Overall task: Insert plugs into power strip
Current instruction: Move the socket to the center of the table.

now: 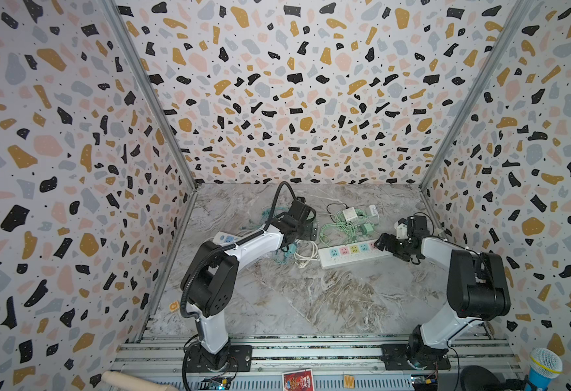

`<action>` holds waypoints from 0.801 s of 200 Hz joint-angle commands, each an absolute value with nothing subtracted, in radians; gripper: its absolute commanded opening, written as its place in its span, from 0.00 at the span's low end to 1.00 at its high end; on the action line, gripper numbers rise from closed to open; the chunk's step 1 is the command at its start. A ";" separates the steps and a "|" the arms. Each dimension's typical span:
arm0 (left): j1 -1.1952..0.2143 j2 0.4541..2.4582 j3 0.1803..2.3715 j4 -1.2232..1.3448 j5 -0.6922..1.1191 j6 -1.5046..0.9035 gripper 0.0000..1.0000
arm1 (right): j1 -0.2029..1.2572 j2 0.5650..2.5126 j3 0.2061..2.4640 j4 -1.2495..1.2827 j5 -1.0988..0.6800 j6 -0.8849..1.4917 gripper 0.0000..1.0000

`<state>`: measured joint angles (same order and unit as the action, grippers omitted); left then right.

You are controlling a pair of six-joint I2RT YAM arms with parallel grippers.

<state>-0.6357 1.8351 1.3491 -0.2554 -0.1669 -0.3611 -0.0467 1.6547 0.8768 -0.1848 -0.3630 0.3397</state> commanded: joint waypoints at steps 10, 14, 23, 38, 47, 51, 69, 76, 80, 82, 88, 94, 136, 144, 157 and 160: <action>-0.624 1.882 1.433 -0.228 -0.202 -0.308 0.98 | 0.060 1.598 0.835 -0.221 -0.478 0.365 0.91; -0.620 1.889 1.443 -0.230 -0.197 -0.308 0.98 | 0.074 1.593 0.832 -0.219 -0.485 0.370 0.91; -0.614 1.902 1.466 -0.236 -0.193 -0.304 0.97 | 0.098 1.584 0.831 -0.224 -0.501 0.374 0.91; -0.606 1.917 1.496 -0.253 -0.197 -0.302 0.97 | 0.112 1.564 0.843 -0.250 -0.472 0.380 0.93; -0.602 1.919 1.506 -0.257 -0.198 -0.304 0.97 | 0.110 1.546 0.854 -0.267 -0.415 0.381 0.95; -0.601 1.918 1.507 -0.260 -0.199 -0.304 0.97 | 0.108 1.540 0.863 -0.277 -0.382 0.378 0.95; -0.593 1.907 1.498 -0.268 -0.204 -0.307 0.98 | 0.104 1.542 0.929 -0.320 -0.256 0.356 0.96; -0.588 1.899 1.490 -0.272 -0.206 -0.310 0.97 | 0.104 1.553 0.959 -0.322 -0.224 0.348 0.97; -0.585 1.894 1.483 -0.274 -0.207 -0.312 0.98 | 0.105 1.562 0.976 -0.323 -0.205 0.346 0.97; -0.583 1.891 1.480 -0.274 -0.207 -0.313 0.98 | 0.104 1.567 0.985 -0.324 -0.198 0.344 0.97; -0.577 1.881 1.466 -0.277 -0.206 -0.316 0.98 | 0.104 1.586 1.015 -0.326 -0.183 0.340 0.97; -0.571 1.870 1.450 -0.277 -0.204 -0.320 0.98 | 0.106 1.609 1.044 -0.323 -0.172 0.337 0.97; -0.543 1.754 1.304 -0.257 -0.187 -0.339 0.97 | 0.169 1.792 1.251 -0.295 -0.079 0.303 0.92; -0.543 1.733 1.280 -0.253 -0.184 -0.342 0.97 | 0.187 1.823 1.294 -0.299 -0.048 0.294 0.91; -0.543 1.704 1.242 -0.249 -0.176 -0.351 0.97 | 0.213 1.867 1.346 -0.275 -0.005 0.276 0.89; -0.543 1.697 1.234 -0.247 -0.173 -0.354 0.97 | 0.219 1.877 1.358 -0.274 0.007 0.273 0.89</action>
<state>-0.5430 1.7615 1.2839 -0.2684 -0.1917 -0.3351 0.1707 1.8271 1.2770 -0.2760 -0.1032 0.3153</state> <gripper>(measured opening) 0.969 0.898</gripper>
